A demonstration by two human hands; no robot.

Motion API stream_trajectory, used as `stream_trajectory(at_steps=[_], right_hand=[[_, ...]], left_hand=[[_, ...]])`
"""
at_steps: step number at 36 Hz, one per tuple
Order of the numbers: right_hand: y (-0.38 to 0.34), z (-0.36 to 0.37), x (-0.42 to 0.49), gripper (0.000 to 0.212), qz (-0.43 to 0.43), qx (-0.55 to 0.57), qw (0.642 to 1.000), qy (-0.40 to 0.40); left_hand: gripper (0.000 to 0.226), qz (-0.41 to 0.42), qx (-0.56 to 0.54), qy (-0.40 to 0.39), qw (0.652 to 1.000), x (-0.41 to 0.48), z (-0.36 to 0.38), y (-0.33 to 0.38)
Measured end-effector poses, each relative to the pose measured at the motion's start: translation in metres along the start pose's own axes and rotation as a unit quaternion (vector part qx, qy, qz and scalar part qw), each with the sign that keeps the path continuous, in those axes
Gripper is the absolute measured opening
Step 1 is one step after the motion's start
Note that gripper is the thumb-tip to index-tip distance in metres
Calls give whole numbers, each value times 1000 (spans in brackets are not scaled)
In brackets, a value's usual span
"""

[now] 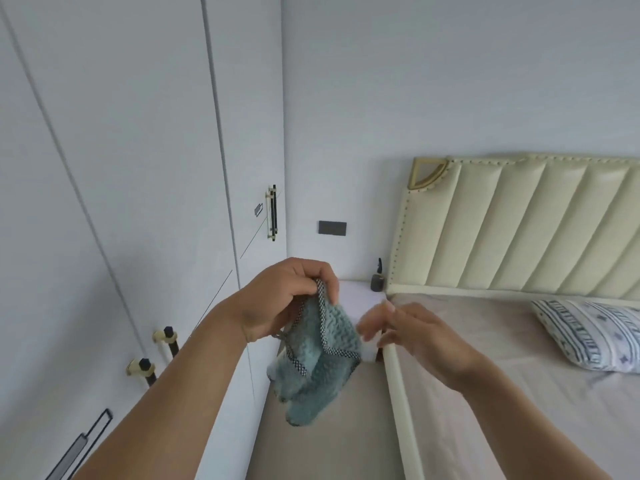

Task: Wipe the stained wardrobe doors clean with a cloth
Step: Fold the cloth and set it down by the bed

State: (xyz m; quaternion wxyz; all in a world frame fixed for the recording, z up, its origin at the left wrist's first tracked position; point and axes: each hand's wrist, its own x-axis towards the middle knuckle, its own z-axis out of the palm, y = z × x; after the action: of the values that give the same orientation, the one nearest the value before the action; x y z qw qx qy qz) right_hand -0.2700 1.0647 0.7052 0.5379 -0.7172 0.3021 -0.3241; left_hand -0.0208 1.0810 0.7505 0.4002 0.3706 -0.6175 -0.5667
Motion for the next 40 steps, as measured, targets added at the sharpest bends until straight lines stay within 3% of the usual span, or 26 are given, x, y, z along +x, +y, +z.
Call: stream_trajectory(at_steps=[2,5,7,10,12,15,18,20,23,26,29,32,35,37,40], right_hand=[[0,-11,21,62,-4,48,999,-8],[-7,-27,59,34,-14,-53,998,7],[-7,-33,82,49,14,-106,991,-86],[6,-42,111,33,46,-73,980,-180],[14,-57,128,35,48,0,985,-168],[32,-88,155,26,66,117,984,-113],[68,-122,187,21,96,81,990,-59],[91,-143,206,21,131,42,990,-44],[113,-175,238,30,162,-57,984,-57],[120,-204,264,56,148,-140,975,-85],[125,-231,283,66,151,-143,974,-85],[137,-260,298,44,141,-90,986,-10],[153,-281,309,42,157,28,987,22],[166,-290,320,41,184,146,972,1],[182,-302,339,14,204,262,943,26]], left_hand=[[29,19,-28,-37,999,18,-11,0],[20,46,-67,-85,993,49,-30,-2],[18,66,-99,-132,984,66,-37,1],[21,100,-144,-175,969,94,-57,-2],[37,90,-241,-121,959,117,-71,-19],[71,-11,-387,50,921,152,-70,-94],[111,-166,-423,124,882,168,-33,-178],[125,-196,-451,128,861,183,-5,-196],[104,-153,-514,169,827,221,20,-189],[58,-112,-469,217,849,268,17,-185],[53,-108,-428,248,862,304,3,-189],[45,-77,-352,275,891,338,-10,-190],[42,-60,-296,296,906,365,-25,-186],[40,-69,-272,314,907,380,-37,-180],[39,-76,-232,343,907,401,-54,-178]])
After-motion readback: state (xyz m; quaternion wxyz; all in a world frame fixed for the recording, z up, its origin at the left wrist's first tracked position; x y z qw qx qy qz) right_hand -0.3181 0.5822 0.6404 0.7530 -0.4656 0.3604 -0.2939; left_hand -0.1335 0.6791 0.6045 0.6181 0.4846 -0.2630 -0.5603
